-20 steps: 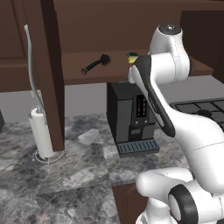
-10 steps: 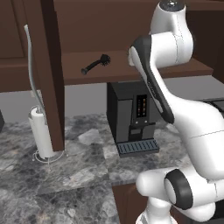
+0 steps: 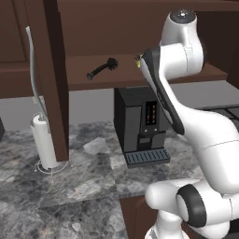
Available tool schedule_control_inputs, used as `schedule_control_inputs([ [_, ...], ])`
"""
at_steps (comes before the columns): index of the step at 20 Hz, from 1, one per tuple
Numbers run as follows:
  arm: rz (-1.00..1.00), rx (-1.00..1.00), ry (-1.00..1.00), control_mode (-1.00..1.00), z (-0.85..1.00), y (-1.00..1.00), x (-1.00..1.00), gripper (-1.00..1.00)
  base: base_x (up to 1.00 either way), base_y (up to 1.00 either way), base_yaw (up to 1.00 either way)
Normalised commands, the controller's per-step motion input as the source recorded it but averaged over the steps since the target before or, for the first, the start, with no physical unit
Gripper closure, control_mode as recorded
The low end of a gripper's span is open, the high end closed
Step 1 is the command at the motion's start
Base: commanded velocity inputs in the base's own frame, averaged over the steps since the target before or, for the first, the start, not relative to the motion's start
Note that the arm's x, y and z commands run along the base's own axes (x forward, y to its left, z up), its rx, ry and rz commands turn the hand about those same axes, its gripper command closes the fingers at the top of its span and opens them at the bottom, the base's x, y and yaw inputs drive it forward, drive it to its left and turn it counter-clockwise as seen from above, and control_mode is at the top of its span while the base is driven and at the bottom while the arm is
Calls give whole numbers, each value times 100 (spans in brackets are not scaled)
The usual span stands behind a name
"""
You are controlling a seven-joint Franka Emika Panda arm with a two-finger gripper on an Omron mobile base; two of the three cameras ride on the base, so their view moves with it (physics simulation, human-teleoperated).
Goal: Locate and retrieve the dish brush and sponge from the cabinet. Place them next to the sink.
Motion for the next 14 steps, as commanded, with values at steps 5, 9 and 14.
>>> schedule_control_inputs([
  [5,0,0,-25,-100,-12,-19,6,-100,0,0,0],
  [9,2,0,-26,-100,0,-13,17,-100,0,0,0],
  [14,5,0,7,-100,3,-1,34,-100,0,0,0],
])
